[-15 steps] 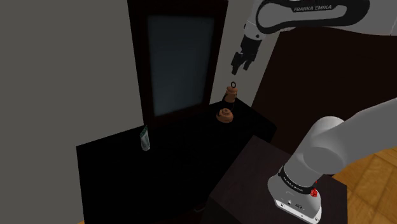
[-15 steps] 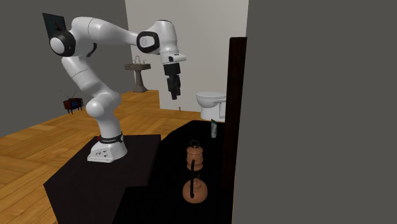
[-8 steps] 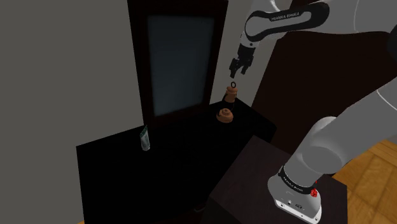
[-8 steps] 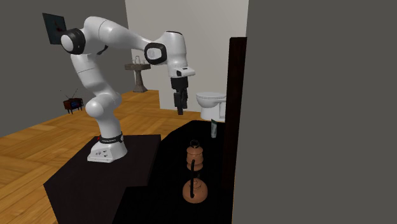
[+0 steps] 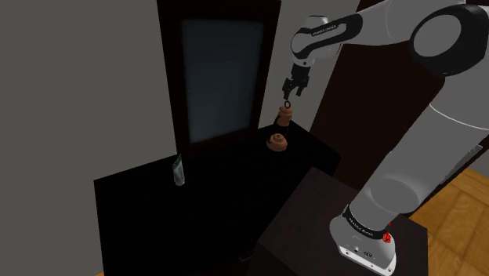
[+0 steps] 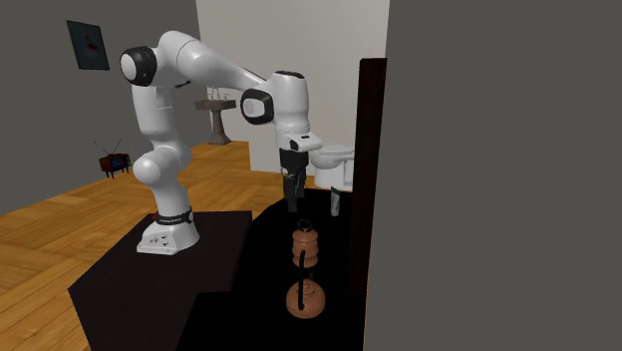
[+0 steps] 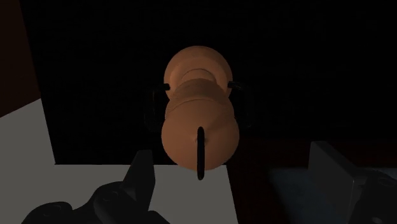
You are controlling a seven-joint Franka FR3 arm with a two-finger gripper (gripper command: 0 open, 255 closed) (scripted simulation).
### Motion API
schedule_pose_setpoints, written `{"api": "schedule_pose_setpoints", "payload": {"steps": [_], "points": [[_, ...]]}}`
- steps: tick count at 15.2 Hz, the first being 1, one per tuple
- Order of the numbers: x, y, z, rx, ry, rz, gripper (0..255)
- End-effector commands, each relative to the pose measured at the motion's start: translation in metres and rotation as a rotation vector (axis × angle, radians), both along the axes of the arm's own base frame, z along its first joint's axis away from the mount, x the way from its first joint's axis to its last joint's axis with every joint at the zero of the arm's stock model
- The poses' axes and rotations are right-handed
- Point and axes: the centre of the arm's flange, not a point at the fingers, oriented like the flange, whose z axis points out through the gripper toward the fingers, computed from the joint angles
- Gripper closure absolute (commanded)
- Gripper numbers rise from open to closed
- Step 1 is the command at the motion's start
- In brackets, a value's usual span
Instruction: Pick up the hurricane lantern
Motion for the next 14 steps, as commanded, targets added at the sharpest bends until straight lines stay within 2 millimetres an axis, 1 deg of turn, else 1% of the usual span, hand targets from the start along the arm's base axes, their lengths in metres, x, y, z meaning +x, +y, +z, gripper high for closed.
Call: {"api": "schedule_pose_setpoints", "payload": {"steps": [1, 8, 9, 11, 12, 14], "points": [[0.007, -0.019, -0.019, 0.006, 0.010, -0.012, 0], [0.007, -0.019, -0.056, 0.006, 0.010, -0.012, 0], [0.007, -0.019, -0.059, 0.006, 0.010, -0.012, 0], [0.007, -0.019, -0.059, 0.006, 0.010, -0.012, 0], [0.007, -0.019, -0.059, 0.006, 0.010, -0.011, 255], [0.007, -0.019, -0.059, 0.006, 0.010, -0.011, 255]]}}
